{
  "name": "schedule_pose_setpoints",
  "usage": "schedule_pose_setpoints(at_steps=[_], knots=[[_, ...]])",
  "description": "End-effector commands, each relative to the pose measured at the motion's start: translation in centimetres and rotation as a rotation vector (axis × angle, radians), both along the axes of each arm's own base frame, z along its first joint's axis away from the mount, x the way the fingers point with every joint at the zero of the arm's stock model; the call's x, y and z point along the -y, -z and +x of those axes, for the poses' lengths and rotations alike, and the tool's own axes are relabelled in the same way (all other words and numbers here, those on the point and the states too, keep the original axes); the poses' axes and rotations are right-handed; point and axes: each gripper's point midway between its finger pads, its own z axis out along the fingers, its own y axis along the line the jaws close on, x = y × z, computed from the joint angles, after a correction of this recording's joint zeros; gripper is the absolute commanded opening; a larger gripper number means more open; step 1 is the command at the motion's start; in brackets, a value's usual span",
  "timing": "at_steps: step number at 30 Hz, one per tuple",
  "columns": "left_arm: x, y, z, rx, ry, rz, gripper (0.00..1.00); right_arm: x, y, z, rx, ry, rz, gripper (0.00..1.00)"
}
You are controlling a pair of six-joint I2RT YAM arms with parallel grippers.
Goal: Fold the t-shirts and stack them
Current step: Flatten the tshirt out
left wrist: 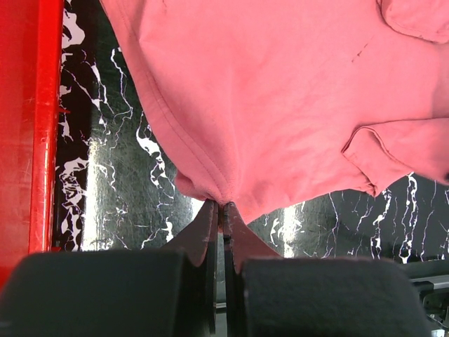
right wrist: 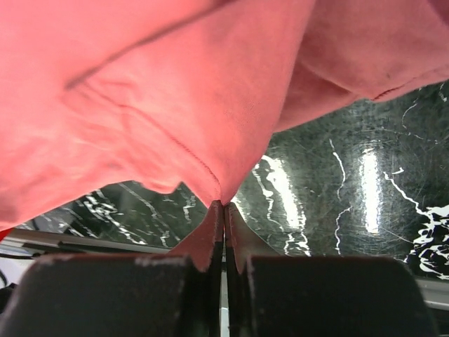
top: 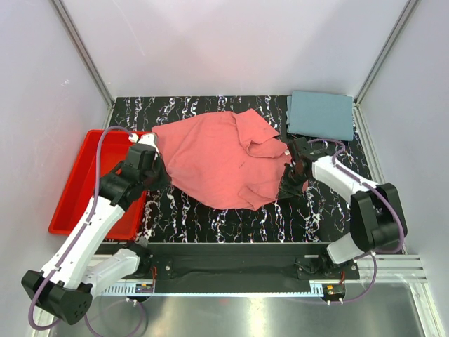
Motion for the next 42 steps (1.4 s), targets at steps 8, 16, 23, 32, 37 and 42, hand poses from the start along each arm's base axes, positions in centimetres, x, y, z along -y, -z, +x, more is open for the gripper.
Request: schedule_pose_setpoints(at_steps=[8, 16, 23, 32, 37, 42], knots=[[0.3, -2.7, 0.1, 0.075, 0.016, -0.039, 0.00, 0.8, -2.2, 1.5, 0.101, 0.028, -0.029, 0.00], [0.3, -10.6, 1.9, 0.208, -0.012, -0.062, 0.00, 10.5, -19.3, 9.8, 0.526, 0.350, -0.188, 0.00], [-0.2, -13.7, 2.6, 0.253, -0.036, -0.042, 0.00, 18.8, -34.4, 11.7, 0.908, 0.634, -0.190, 0.00], [-3.0, -19.7, 1.1, 0.373, -0.089, 0.009, 0.00, 22.8, -52.1, 4.0, 1.448, 0.815, -0.291, 0.00], [-4.4, -26.8, -0.5, 0.547, -0.118, -0.024, 0.00, 22.1, -59.0, -3.4, 1.701, 0.802, -0.336, 0.00], [-6.5, -36.4, -4.3, 0.844, -0.127, -0.097, 0.00, 19.7, -61.3, -9.1, 1.852, 0.678, -0.334, 0.00]])
